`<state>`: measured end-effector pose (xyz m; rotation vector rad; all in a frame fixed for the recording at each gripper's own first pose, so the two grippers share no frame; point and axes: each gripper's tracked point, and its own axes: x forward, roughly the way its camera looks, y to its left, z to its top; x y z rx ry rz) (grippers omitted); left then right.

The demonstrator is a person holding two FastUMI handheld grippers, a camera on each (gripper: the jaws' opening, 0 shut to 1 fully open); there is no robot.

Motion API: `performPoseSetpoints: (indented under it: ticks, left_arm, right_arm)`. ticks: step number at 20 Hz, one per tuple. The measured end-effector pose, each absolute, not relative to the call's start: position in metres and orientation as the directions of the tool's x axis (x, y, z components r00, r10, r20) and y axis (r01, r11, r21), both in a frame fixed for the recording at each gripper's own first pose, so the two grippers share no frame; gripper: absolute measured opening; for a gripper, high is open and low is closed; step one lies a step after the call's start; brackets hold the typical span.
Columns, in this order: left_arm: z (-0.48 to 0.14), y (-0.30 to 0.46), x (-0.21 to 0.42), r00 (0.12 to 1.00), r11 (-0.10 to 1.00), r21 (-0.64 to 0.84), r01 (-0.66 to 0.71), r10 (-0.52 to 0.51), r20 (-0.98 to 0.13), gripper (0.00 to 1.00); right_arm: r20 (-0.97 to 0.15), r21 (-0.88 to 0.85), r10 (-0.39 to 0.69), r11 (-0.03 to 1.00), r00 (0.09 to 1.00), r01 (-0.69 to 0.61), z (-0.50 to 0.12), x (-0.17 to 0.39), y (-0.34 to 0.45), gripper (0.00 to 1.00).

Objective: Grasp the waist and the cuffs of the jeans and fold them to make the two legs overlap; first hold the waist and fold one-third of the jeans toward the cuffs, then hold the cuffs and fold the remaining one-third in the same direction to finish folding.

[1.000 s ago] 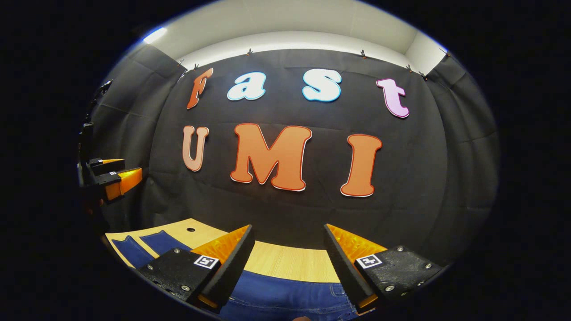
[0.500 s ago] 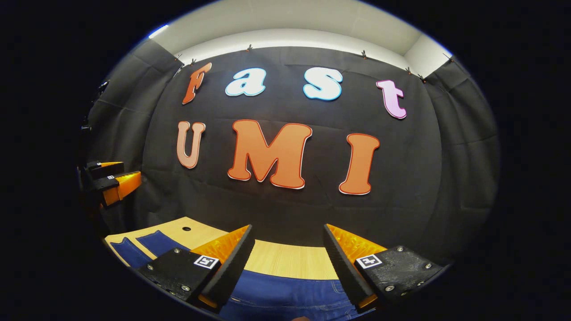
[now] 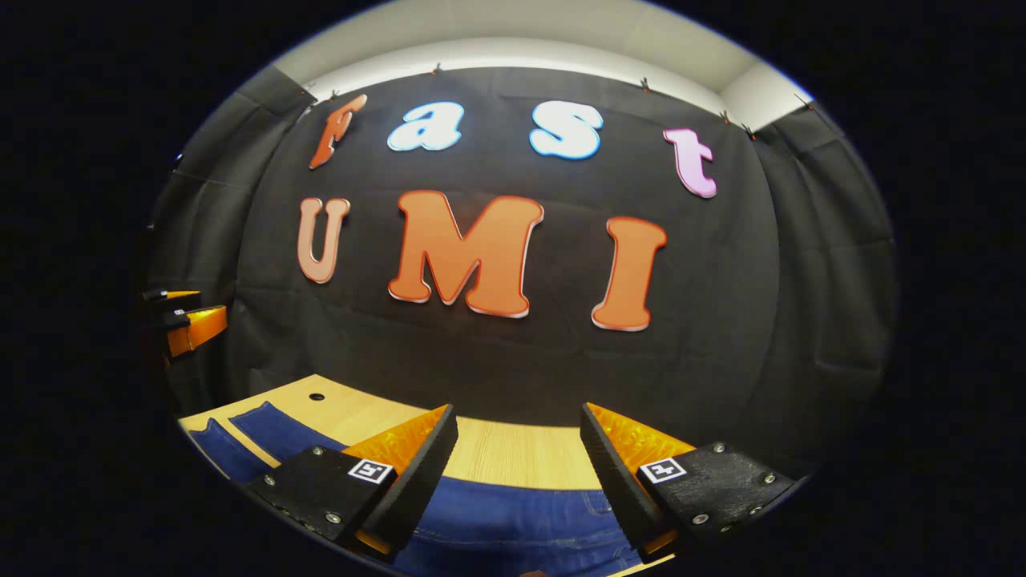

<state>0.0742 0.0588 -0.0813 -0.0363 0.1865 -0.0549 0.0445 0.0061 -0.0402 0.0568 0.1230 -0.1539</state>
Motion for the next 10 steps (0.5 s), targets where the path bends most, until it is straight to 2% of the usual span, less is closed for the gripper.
performPoseSetpoints:
  ticks: [4, 10]
  left_arm:
    - [-0.132, 0.092, 0.066, 0.939, 0.996, -0.085, -0.024, -0.007, -0.345, 0.99]
    - [-0.208, 0.136, 0.041, 0.817, 0.976, -0.146, -0.16, 0.048, -0.575, 0.99]
  right_arm:
    - [-0.259, 0.107, -0.141, 0.979, 0.955, 0.173, -0.086, 0.044, 0.003, 0.96]
    - [-0.443, 0.169, -0.102, 0.966, 0.891, 0.194, -0.145, 0.04, 0.007, 0.96]
